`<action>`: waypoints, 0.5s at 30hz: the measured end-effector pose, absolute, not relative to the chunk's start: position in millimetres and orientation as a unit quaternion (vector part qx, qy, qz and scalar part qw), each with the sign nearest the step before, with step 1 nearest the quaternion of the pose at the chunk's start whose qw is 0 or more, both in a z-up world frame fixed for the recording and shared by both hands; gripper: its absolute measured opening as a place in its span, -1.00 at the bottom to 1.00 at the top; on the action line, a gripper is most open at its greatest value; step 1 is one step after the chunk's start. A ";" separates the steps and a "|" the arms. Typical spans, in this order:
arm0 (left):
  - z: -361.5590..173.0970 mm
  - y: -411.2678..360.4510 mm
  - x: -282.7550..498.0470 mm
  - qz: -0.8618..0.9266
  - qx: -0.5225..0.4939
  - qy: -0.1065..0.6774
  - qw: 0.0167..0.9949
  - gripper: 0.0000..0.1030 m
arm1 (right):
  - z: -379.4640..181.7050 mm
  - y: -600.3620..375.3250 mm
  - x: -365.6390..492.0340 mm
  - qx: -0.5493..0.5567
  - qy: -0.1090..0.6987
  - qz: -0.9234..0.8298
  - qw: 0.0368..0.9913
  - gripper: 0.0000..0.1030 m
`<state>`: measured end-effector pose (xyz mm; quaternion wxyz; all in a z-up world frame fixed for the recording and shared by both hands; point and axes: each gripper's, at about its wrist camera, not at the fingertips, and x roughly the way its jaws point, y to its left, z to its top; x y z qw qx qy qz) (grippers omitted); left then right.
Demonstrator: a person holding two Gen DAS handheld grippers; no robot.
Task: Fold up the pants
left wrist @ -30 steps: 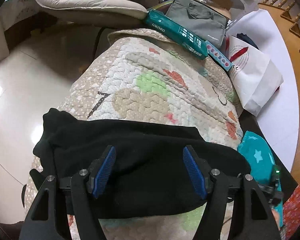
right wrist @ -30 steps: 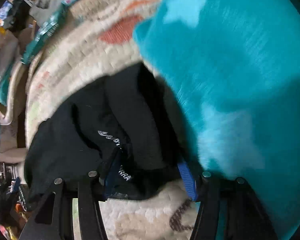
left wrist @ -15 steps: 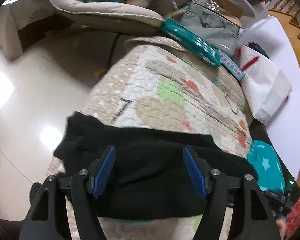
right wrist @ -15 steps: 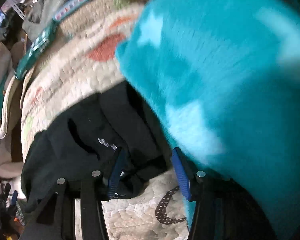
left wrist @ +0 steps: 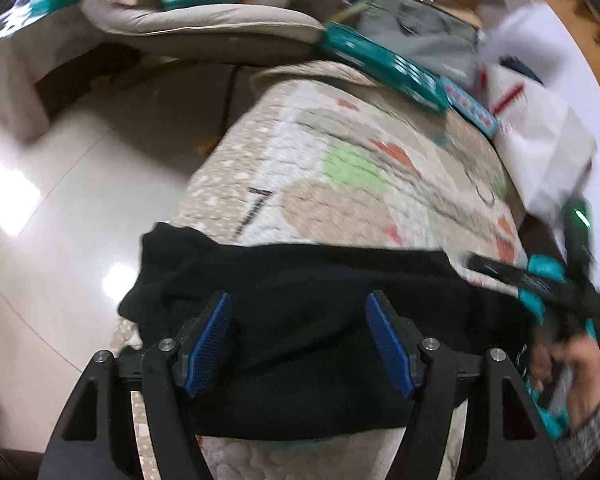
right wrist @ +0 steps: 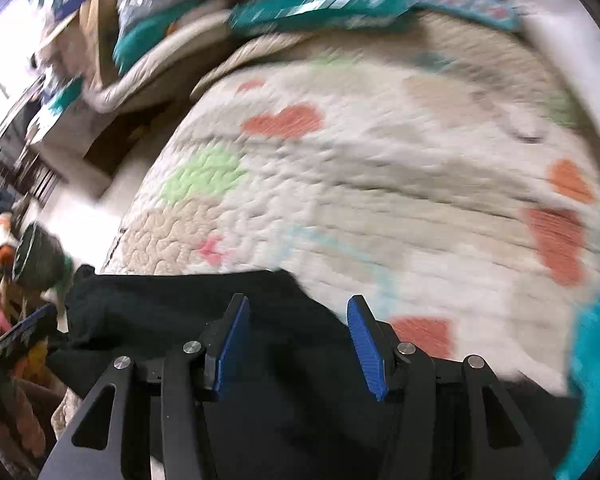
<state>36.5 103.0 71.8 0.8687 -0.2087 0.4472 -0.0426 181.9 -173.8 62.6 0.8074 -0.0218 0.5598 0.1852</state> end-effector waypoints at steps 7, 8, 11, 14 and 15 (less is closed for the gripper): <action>61.6 105.2 44.8 -0.042 -0.228 0.471 0.851 0.34 | 42.8 -146.5 196.2 -0.089 0.573 0.188 0.793 -0.91; 58.7 109.5 46.4 -0.039 -0.239 0.476 0.846 0.34 | 49.2 -150.0 202.1 -0.084 0.568 0.178 0.799 -0.92; 51.1 119.1 50.1 -0.028 -0.266 0.483 0.834 0.34 | 56.5 -151.4 220.4 -0.088 0.559 0.154 0.810 -0.93; 46.4 122.9 51.3 -0.018 -0.271 0.488 0.830 0.34 | 53.6 -144.1 237.7 -0.110 0.553 0.128 0.816 -1.00; 45.6 123.8 51.5 -0.015 -0.272 0.489 0.829 0.34 | 54.5 -142.5 242.3 -0.120 0.545 0.115 0.822 -1.00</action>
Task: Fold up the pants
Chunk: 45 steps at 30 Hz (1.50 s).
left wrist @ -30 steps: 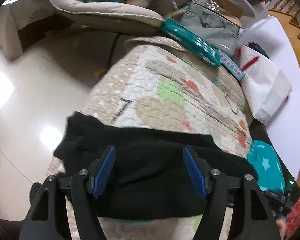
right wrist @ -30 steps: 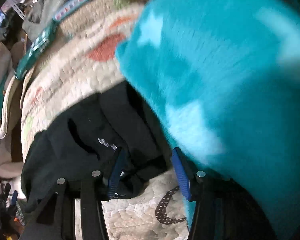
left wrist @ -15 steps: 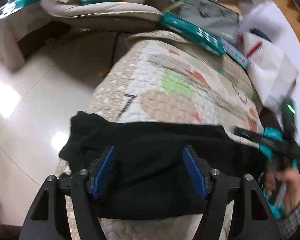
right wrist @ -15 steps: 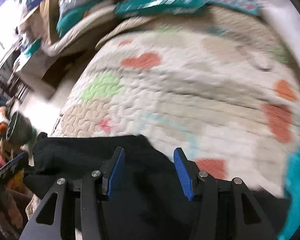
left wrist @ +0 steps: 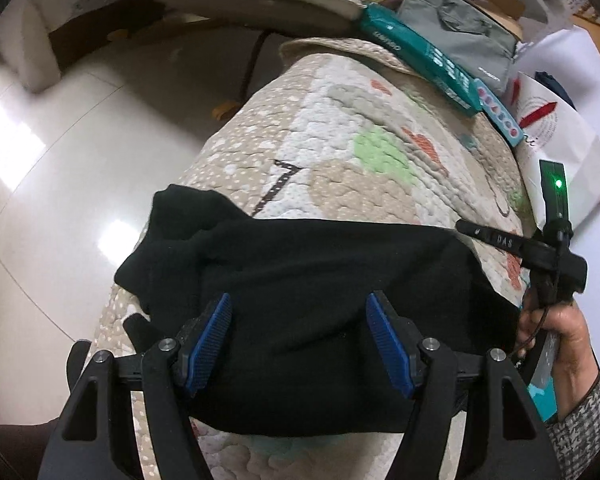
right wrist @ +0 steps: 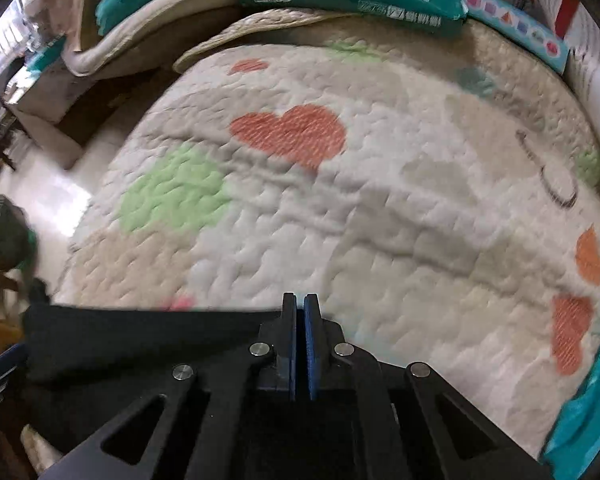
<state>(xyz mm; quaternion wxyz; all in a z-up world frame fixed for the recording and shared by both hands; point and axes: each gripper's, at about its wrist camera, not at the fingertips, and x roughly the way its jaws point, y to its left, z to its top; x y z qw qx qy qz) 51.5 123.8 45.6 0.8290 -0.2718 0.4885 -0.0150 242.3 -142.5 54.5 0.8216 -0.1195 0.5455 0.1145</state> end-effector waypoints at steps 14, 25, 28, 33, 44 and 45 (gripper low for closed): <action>39.3 91.7 59.2 -0.042 -0.215 0.511 0.831 0.34 | 73.9 -179.4 79.4 -0.051 0.544 0.167 0.821 -0.32; 24.6 94.1 53.6 0.000 -0.139 0.528 0.838 0.38 | 73.2 -201.8 16.4 -0.024 0.588 0.132 0.798 -0.33; 29.8 94.9 49.5 0.007 -0.142 0.522 0.841 0.38 | 96.7 -245.1 1.9 0.025 0.555 0.072 0.828 -0.30; 51.5 83.9 39.1 -0.014 -0.128 0.484 0.866 0.38 | 77.7 -327.3 -16.9 0.128 0.567 -0.056 0.812 -0.28; 28.0 95.5 49.8 -0.006 -0.184 0.525 0.831 0.38 | 54.9 -353.9 -7.8 0.212 0.529 -0.122 0.812 0.10; 28.1 95.5 49.5 -0.006 -0.184 0.524 0.831 0.38 | 52.5 -348.9 -5.2 0.207 0.533 -0.115 0.813 0.09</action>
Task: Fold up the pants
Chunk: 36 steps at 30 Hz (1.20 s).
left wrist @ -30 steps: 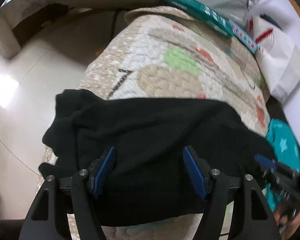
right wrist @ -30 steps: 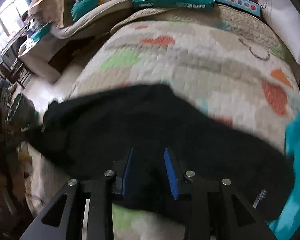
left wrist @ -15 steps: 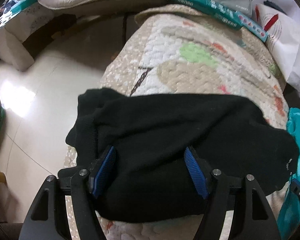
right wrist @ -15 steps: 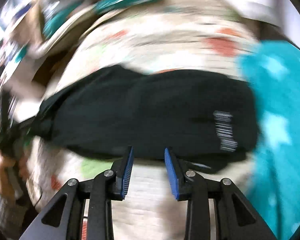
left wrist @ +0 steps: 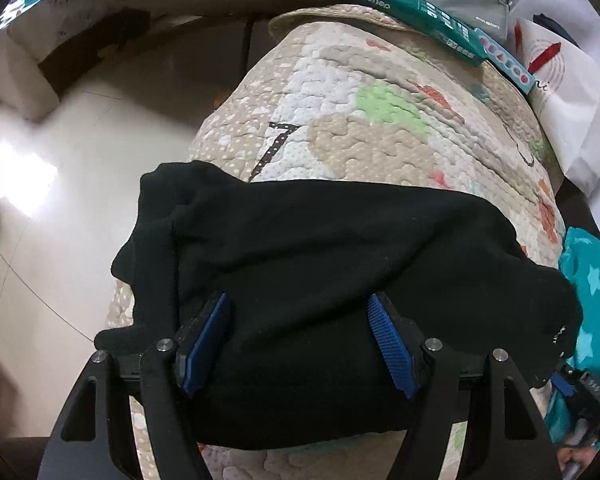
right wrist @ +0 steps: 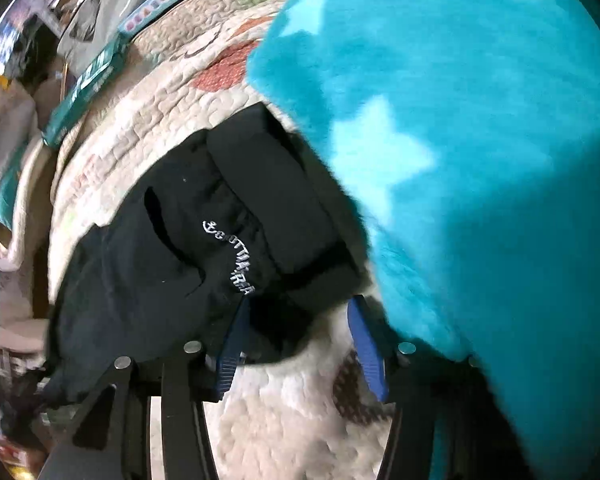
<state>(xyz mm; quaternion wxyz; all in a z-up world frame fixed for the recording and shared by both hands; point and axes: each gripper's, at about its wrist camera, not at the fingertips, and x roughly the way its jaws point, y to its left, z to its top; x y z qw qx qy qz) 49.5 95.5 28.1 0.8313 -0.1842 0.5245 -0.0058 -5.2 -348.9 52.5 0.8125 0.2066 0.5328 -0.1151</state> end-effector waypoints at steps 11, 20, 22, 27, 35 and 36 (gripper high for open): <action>28.8 101.7 46.2 -0.016 -0.209 0.526 0.824 0.38 | 86.4 -336.7 -22.2 0.121 0.525 -0.145 0.830 -0.69; 39.9 93.6 39.8 0.003 -0.168 0.523 0.836 0.38 | 105.6 -350.9 -44.8 0.157 0.526 -0.213 0.808 0.17; 52.1 90.8 33.8 -0.008 -0.167 0.502 0.849 0.38 | 133.1 -331.2 -40.5 0.129 0.484 -0.192 0.844 0.18; 52.9 61.6 28.0 -0.025 -0.098 0.497 0.862 0.38 | 115.0 -253.5 7.4 0.061 0.508 -0.056 0.858 0.18; 38.9 80.8 27.2 0.027 -0.076 0.545 0.835 0.38 | 55.7 -202.7 -16.9 -0.046 0.598 0.003 0.800 0.15; 41.8 90.7 28.5 0.039 -0.093 0.541 0.835 0.38 | 59.8 -205.6 -23.3 -0.053 0.601 -0.008 0.798 0.15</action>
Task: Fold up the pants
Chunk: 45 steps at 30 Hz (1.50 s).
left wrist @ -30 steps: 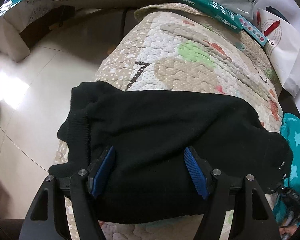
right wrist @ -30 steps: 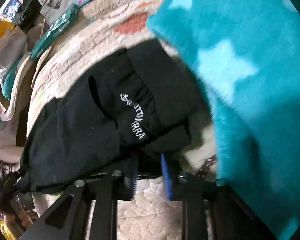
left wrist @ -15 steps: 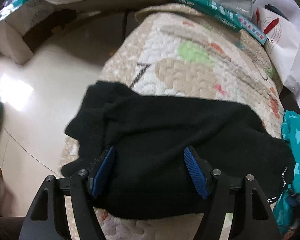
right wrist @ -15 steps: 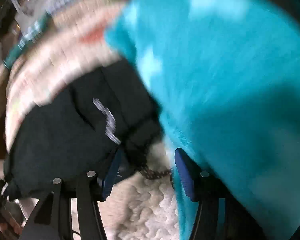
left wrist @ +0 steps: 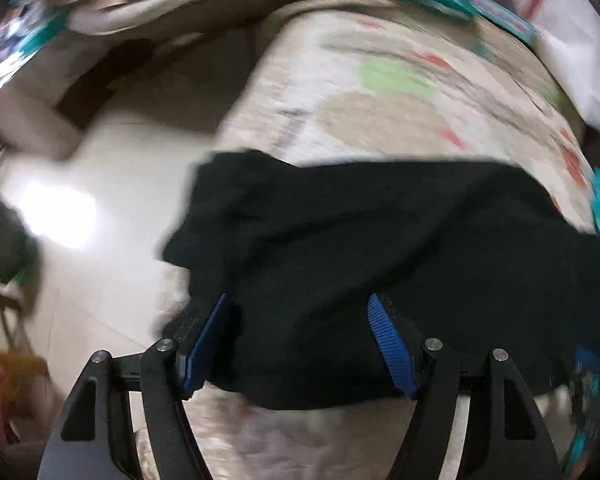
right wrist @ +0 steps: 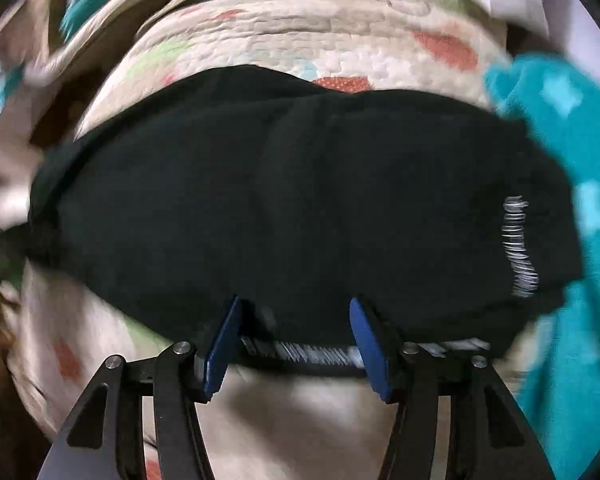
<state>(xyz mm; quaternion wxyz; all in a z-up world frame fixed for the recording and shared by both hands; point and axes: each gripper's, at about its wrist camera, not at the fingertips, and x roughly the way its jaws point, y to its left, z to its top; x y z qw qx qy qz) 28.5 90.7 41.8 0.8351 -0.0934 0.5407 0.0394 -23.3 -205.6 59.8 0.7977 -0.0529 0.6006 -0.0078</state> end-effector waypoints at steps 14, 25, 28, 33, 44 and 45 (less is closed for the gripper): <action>45.1 127.1 33.6 0.048 -0.200 0.520 0.829 0.38 | 46.7 -120.6 -15.4 -0.177 0.535 0.187 0.805 -0.22; 46.4 145.8 30.6 0.052 -0.267 0.523 0.807 0.38 | 47.3 -142.2 -27.4 -0.037 0.609 0.233 0.757 -0.96; 49.5 156.3 25.8 0.048 -0.302 0.523 0.796 0.38 | 37.4 -129.1 -41.6 -0.060 0.653 0.263 0.708 -0.94; 48.6 178.4 19.3 0.066 -0.375 0.496 0.780 0.39 | 80.0 -139.1 0.4 -0.036 0.615 0.230 0.753 -0.86; 76.3 233.1 33.3 0.154 -0.359 0.411 0.824 0.39 | 82.6 -79.4 68.2 -0.015 0.547 0.281 0.789 -0.21; 77.0 236.7 21.6 0.158 -0.362 0.409 0.823 0.39 | 84.8 -64.5 69.6 -0.037 0.530 0.305 0.791 -0.16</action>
